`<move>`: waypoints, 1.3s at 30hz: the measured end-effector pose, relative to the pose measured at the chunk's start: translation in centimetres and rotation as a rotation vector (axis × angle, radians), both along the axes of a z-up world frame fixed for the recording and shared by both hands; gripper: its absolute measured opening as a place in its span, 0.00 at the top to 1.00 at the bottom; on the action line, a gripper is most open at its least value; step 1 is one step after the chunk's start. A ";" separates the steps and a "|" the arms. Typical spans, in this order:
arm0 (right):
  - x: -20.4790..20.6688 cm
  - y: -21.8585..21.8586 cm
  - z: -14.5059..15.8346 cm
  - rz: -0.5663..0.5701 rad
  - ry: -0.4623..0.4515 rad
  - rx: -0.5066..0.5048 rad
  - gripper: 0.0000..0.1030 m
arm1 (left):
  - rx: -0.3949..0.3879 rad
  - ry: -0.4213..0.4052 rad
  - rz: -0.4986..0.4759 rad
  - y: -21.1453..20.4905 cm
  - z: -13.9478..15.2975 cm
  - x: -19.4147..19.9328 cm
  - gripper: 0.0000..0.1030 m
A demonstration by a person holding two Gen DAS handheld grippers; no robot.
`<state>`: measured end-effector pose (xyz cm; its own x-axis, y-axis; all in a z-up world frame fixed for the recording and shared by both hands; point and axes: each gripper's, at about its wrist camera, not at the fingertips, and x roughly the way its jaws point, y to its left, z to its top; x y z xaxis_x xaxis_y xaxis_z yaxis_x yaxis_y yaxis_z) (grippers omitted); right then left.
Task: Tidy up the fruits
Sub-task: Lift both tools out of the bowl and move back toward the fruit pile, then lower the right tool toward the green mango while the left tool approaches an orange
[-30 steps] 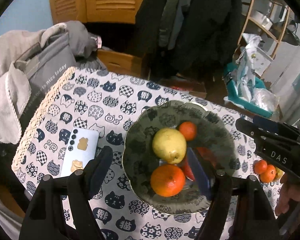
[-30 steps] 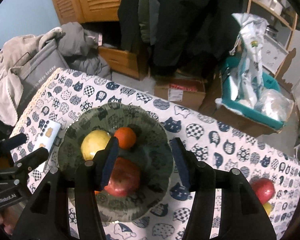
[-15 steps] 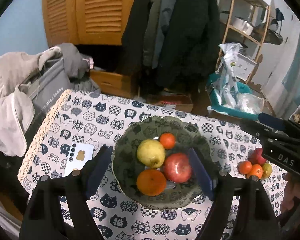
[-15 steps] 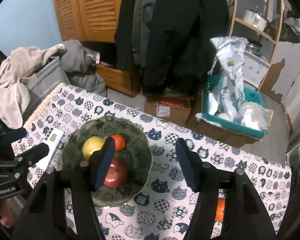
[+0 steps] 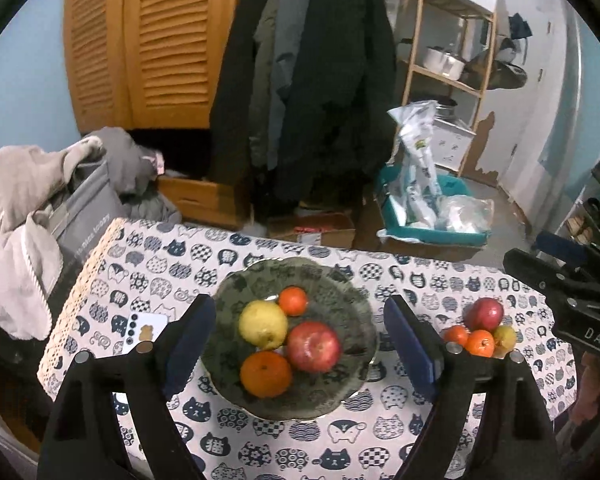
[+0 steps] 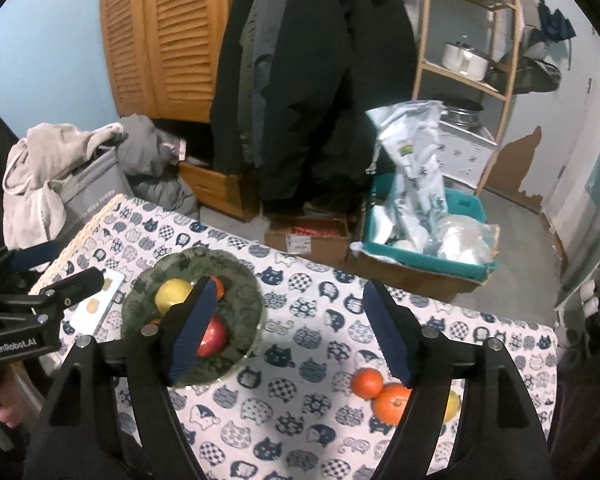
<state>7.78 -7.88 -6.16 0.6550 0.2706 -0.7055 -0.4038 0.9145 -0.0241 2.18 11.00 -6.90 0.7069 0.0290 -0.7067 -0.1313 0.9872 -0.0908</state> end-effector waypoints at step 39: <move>-2.8 -20.8 -3.0 -0.352 0.075 -0.006 0.23 | 0.058 0.094 -0.288 -16.3 -2.7 3.9 0.14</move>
<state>4.94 -28.69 -9.12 0.6533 0.0331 -0.7564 -0.0647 0.9978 -0.0122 6.06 -5.34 -9.62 0.6235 -0.1210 -0.7724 0.1493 0.9882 -0.0342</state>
